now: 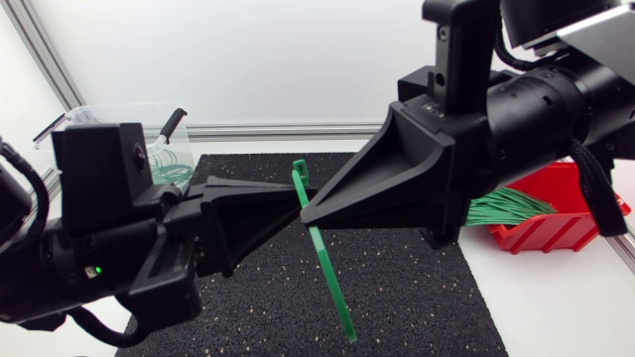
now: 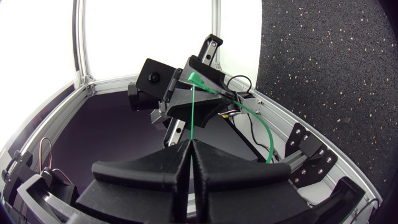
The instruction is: Take a green cable tie from the red box, thread the tail through the head to close it, then place it in the transparent bin on the left.
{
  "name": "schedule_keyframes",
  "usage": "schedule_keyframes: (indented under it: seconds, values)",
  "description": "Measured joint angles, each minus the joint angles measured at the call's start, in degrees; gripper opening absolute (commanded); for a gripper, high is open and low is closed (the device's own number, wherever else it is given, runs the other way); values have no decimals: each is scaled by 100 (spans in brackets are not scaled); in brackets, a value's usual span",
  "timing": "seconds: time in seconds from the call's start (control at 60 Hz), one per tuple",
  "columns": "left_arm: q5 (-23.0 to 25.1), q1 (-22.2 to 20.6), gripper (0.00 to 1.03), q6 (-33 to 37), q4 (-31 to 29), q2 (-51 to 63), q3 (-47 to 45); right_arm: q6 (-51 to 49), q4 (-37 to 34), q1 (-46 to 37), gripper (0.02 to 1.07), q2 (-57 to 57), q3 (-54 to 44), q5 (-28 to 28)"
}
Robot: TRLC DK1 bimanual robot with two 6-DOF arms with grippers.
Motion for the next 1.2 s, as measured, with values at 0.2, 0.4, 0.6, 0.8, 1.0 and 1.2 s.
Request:
schedule_keyframes:
  seconds: [0.2, 0.4, 0.6, 0.8, 1.0, 1.2]
  values:
    - [0, 2, 4, 0, 0, -4, 0, 0, 4, -15, 8, -72, 0, -2]
    - [0, 2, 4, 0, -2, -22, 0, 0, 24, -17, 8, -74, 0, -2]
    - [0, 2, 4, -2, -24, -94, 0, 0, 46, -59, 8, -74, -4, -2]
    - [-2, 0, 4, -2, -85, -109, 0, 0, 48, -98, 8, -76, -37, -2]
    - [-90, -87, 4, -2, -98, -122, 0, 0, 68, -136, 8, -76, -37, -9]
    - [-466, -382, 4, 173, -131, -131, 0, 0, 66, -136, 8, -76, -37, -46]
